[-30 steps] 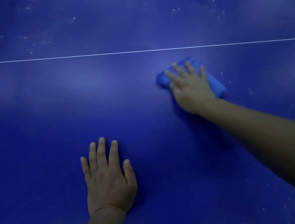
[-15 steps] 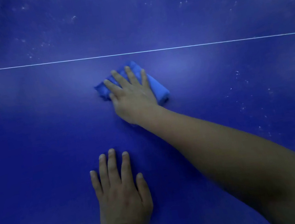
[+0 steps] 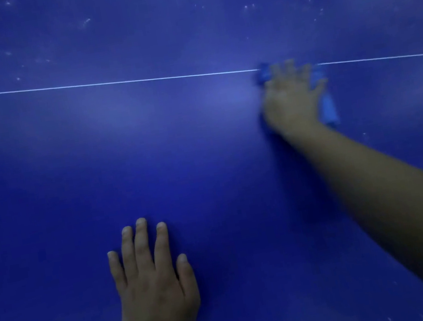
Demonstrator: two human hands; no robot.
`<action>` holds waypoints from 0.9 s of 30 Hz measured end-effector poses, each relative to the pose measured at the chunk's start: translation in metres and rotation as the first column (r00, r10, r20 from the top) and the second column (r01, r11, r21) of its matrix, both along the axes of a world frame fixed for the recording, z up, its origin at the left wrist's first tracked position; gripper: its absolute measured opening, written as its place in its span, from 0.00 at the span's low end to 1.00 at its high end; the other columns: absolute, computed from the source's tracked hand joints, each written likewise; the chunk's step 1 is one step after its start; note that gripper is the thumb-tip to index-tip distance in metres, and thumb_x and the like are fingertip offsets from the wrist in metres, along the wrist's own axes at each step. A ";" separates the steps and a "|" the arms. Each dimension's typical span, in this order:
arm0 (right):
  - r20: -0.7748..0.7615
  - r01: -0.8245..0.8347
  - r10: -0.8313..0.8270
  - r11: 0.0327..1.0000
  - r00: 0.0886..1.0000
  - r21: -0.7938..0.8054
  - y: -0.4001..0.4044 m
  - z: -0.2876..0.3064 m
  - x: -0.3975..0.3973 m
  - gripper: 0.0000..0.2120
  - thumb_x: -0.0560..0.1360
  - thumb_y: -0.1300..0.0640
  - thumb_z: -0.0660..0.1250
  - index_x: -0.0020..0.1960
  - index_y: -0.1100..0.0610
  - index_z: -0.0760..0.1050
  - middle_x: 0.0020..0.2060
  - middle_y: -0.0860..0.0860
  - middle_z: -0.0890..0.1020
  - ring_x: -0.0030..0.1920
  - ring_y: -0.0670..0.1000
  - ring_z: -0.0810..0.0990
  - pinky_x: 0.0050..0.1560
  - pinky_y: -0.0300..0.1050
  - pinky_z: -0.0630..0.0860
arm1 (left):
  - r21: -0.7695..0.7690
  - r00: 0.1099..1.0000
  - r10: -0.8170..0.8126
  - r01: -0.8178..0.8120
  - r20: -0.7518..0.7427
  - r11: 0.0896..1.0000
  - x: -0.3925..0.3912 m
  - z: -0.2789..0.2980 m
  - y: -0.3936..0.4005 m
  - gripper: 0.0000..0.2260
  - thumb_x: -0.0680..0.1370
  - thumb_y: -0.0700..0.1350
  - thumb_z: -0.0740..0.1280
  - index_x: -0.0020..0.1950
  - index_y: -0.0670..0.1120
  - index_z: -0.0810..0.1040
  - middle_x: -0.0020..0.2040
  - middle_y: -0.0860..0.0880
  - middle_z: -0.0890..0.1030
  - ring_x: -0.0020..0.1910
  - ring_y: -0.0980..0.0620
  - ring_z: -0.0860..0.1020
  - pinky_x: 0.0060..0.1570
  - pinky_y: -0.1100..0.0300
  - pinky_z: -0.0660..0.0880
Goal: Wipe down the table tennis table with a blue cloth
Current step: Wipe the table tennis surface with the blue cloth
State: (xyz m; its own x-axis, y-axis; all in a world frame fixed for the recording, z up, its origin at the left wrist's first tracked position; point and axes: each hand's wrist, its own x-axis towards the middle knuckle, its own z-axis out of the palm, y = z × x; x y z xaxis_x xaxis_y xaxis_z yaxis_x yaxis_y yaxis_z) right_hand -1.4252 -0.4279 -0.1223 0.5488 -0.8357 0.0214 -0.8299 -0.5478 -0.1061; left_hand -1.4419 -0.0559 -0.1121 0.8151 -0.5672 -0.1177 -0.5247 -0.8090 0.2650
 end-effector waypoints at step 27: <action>-0.038 -0.112 0.114 0.992 0.993 0.058 -0.094 0.018 -0.112 0.24 0.84 0.50 0.50 0.79 0.47 0.57 0.80 0.49 0.57 0.79 0.57 0.51 0.74 0.69 0.48 | 0.024 1.000 0.021 -0.021 0.000 0.999 0.000 0.002 -0.002 0.32 0.78 0.57 0.48 0.76 0.42 0.66 0.78 0.40 0.60 0.79 0.42 0.51 0.76 0.39 0.44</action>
